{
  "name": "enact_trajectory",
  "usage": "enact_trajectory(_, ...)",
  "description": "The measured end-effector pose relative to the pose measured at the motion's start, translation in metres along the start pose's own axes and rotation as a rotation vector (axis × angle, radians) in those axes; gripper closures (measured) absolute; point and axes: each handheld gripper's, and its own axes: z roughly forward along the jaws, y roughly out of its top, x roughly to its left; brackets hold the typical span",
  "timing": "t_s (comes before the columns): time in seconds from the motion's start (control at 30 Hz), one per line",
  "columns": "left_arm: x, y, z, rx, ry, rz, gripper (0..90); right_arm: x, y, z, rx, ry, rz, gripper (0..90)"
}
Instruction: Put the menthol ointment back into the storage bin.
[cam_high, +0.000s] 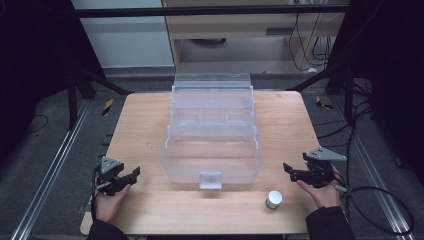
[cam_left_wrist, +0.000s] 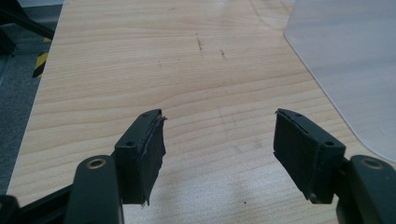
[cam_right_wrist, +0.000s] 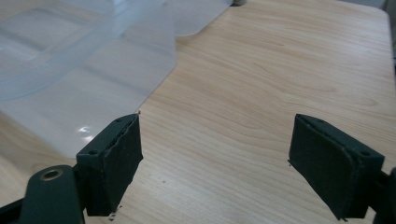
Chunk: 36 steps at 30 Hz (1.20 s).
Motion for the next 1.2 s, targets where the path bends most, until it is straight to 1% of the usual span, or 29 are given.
enact_trajectory(0.03, 0.0, 0.0, 0.0, -0.002, 0.0, 0.0, 33.3, 0.001, 0.002, -0.001, -0.014, 0.002, -0.012, 18.9)
enact_trajectory(0.07, 0.0, 0.0, 0.0, -0.002, 0.0, 0.0, 33.3, 0.002, 0.005, -0.002, -0.015, 0.012, -0.012, 18.5)
enact_trajectory(0.1, 0.001, 0.0, 0.0, -0.003, 0.0, -0.002, 33.3, 0.002, 0.007, -0.002, -0.006, 0.022, -0.014, 18.4)
enact_trajectory(0.17, 0.001, 0.0, -0.001, -0.002, 0.001, -0.004, 33.3, 0.002, 0.012, -0.003, -0.004, 0.025, -0.023, 18.4)
enact_trajectory(0.2, 0.001, 0.0, -0.001, -0.002, 0.001, -0.004, 33.3, 0.002, 0.012, -0.003, -0.004, 0.025, -0.023, 18.4)
enact_trajectory(0.23, 0.002, 0.0, -0.001, -0.002, -0.001, -0.004, 33.3, 0.004, 0.018, -0.005, 0.01, 0.021, -0.035, 19.1)
enact_trajectory(0.27, 0.002, 0.0, -0.001, -0.002, -0.001, -0.004, 33.3, 0.004, 0.018, -0.005, 0.01, 0.021, -0.035, 19.1)
enact_trajectory(0.3, 0.002, 0.0, -0.001, -0.003, -0.001, -0.006, 33.2, 0.007, 0.025, -0.007, 0.035, 0.017, -0.06, 19.1)
enact_trajectory(0.37, 0.001, 0.0, -0.001, 0.001, -0.002, 0.0, 33.2, 0.011, 0.032, -0.01, 0.055, 0.024, -0.084, 18.8)
enact_trajectory(0.43, 0.0, 0.0, 0.0, 0.003, -0.002, 0.004, 33.2, 0.014, 0.038, -0.012, 0.068, 0.031, -0.11, 18.2)
enact_trajectory(0.47, 0.0, 0.0, 0.0, 0.005, -0.005, 0.004, 33.1, 0.016, 0.041, -0.012, 0.078, 0.036, -0.116, 18.2)
enact_trajectory(0.5, 0.0, 0.0, 0.001, 0.005, -0.004, 0.004, 33.1, 0.018, 0.043, -0.013, 0.078, 0.036, -0.133, 18.1)
enact_trajectory(0.53, 0.0, 0.0, 0.001, 0.005, -0.004, 0.004, 33.1, 0.018, 0.043, -0.013, 0.078, 0.036, -0.133, 18.1)
enact_trajectory(0.57, 0.0, 0.0, 0.001, 0.008, -0.006, 0.003, 33.1, 0.021, 0.047, -0.014, 0.105, 0.05, -0.149, 17.2)
enact_trajectory(0.6, 0.0, 0.0, 0.001, 0.009, -0.005, 0.005, 33.1, 0.022, 0.049, -0.015, 0.109, 0.051, -0.165, 17.2)
enact_trajectory(0.67, 0.0, 0.0, 0.001, 0.009, -0.003, 0.004, 33.1, 0.026, 0.053, -0.017, 0.136, 0.058, -0.192, 17.2)
enact_trajectory(0.8, 0.001, 0.0, 0.001, 0.01, -0.003, 0.005, 33.1, 0.034, 0.062, -0.022, 0.159, 0.09, -0.229, 17.1)
enact_trajectory(0.83, 0.001, 0.0, 0.001, 0.011, -0.002, 0.004, 33.1, 0.036, 0.063, -0.023, 0.162, 0.098, -0.237, 17.0)
enact_trajectory(0.87, 0.002, 0.0, 0.001, 0.014, -0.001, 0.003, 33.1, 0.04, 0.064, -0.023, 0.169, 0.111, -0.252, 17.0)
enact_trajectory(0.93, 0.002, 0.0, 0.001, 0.015, -0.001, 0.003, 33.2, 0.046, 0.067, -0.023, 0.188, 0.12, -0.285, 17.0)
enact_trajectory(1.0, 0.001, 0.0, 0.001, 0.013, -0.001, 0.004, 33.2, 0.051, 0.069, -0.023, 0.216, 0.134, -0.311, 17.1)
enact_trajectory(1.07, 0.001, 0.0, 0.001, 0.013, -0.002, 0.005, 33.2, 0.055, 0.071, -0.023, 0.229, 0.141, -0.331, 17.0)
enact_trajectory(1.1, 0.001, 0.0, 0.002, 0.015, -0.002, 0.007, 33.2, 0.057, 0.072, -0.023, 0.249, 0.154, -0.338, 17.0)
enact_trajectory(1.2, 0.0, 0.0, 0.002, 0.021, -0.003, 0.011, 33.2, 0.062, 0.074, -0.023, 0.274, 0.169, -0.359, 17.0)
